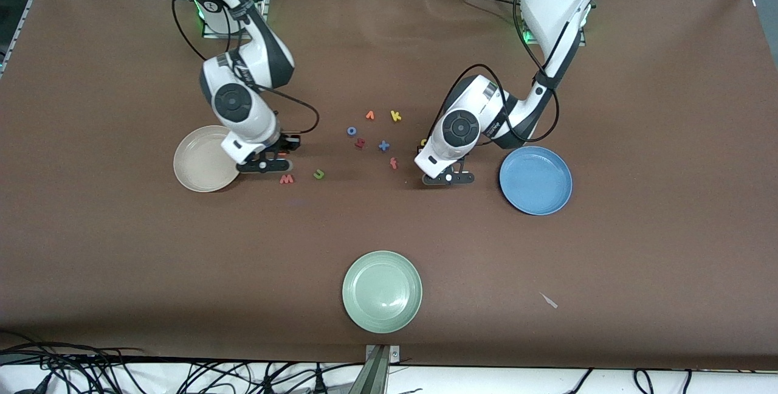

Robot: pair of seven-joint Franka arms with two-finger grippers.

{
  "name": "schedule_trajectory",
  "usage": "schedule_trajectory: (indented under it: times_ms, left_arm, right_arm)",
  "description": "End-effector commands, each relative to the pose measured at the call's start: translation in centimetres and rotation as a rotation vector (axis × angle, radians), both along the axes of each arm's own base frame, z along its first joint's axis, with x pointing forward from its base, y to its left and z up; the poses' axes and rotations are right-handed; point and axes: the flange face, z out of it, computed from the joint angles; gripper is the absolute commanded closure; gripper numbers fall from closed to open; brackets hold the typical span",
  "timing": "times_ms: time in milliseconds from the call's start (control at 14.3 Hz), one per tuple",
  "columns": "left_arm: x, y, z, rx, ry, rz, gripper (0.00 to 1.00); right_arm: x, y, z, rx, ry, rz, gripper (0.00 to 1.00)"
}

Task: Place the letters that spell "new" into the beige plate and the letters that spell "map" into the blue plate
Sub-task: 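Place the orange letter on the cream plate while the left gripper places blue E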

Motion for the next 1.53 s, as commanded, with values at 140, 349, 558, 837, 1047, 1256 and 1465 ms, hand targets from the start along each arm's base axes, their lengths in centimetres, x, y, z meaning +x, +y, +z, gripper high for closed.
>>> schedule_trajectory:
  times_ms: [140,349,558,837,1047,1256,1465]
  left_arm:
    - [-0.2,0.1,6.0,0.051,0.02,-0.015,0.9]
    - [1.0,1.9,7.3,0.054,0.008,0.001,0.91]
    - [2.5,5.8,6.0,0.109,0.012,-0.107,0.91]
    - [4.2,9.9,5.6,0.115,0.046,-0.171,0.91]
    - [5.2,13.7,5.9,0.154,0.079,-0.225,0.9]
    - [6.8,17.6,6.5,0.13,0.08,-0.258,0.9]
    - [7.4,19.7,5.5,0.112,0.095,-0.268,0.9]
  right_arm:
    - [1.6,-7.7,0.8,-0.027,0.061,0.124,0.77]
    - [2.1,-12.3,-0.6,-0.032,0.1,0.17,0.74]
    - [2.3,-14.2,-1.4,-0.032,0.121,0.184,0.0]
    - [3.9,-11.2,2.3,-0.028,0.126,0.143,0.0]
    - [4.2,-6.1,3.2,-0.017,0.08,0.037,0.0]
    - [5.0,-1.1,3.4,0.03,0.05,-0.11,0.0]
    - [5.5,2.4,3.0,0.015,0.029,-0.225,0.0]
